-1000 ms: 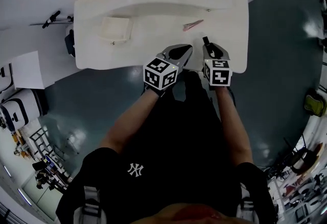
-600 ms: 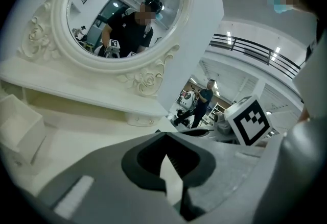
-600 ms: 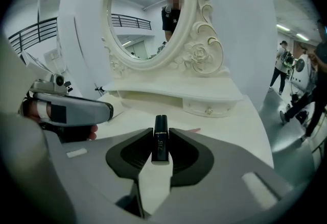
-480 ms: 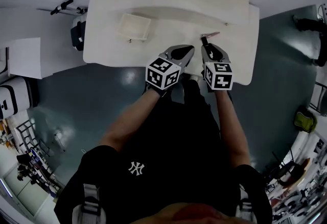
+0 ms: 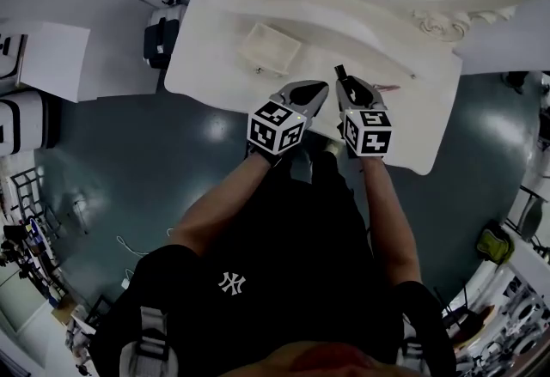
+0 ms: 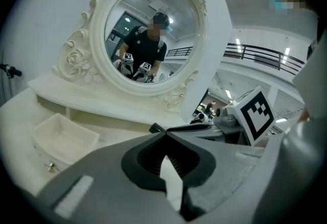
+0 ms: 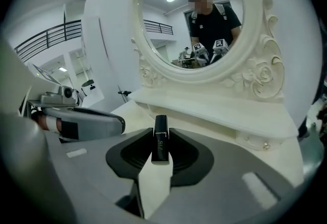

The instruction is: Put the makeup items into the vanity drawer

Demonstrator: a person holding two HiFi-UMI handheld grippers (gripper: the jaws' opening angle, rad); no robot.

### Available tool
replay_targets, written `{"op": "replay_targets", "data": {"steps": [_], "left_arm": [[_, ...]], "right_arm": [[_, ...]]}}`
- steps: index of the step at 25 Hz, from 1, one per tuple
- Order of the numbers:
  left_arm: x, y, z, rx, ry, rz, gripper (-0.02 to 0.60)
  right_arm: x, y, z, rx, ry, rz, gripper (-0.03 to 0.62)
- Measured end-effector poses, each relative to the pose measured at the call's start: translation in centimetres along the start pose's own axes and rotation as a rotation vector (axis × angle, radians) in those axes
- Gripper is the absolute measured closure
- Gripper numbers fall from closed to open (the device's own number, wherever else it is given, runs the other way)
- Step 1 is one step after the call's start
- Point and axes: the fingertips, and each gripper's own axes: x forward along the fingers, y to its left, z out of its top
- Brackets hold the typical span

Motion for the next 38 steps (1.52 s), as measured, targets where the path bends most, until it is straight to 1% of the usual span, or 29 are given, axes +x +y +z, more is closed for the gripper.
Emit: {"op": "replay_targets", "data": {"steps": [7,13,18,23,31,38], "left_arm": [[-4.3,5.5,0.7,-0.043,-0.045,0.090,0.581],[-7.3,9.4,1.0,-0.070,-0.068,0.138,0.581],[-8.9,12.2,1.0,-0.094,-0.079,0.163,0.581],[-9.6,14.5,1.0,-0.125,-0.087,0.175,0.581],[-9.6,16.3,0.8,-0.153,-0.086,0.175,0.581],[-10.2,17.5,0.8,-0.164,-0.088,0.189,0.581]], "right_arm": [[4.8,5.7,2.5,-0.066,0.012,0.109,0.474],[9.4,10.2,3.0,-0.140,0.064,0.180,0.474],[12.7,12.0,2.7,-0.196,0.121,0.188,0.474],[15.2,12.7,1.9,-0.223,0.192,0.188,0.473],[18.0,13.5,1.0,-0.324,0.321,0.185,0.473],[19.7,13.8,0.3,-0.370,0.381,0.192,0.465]]}}
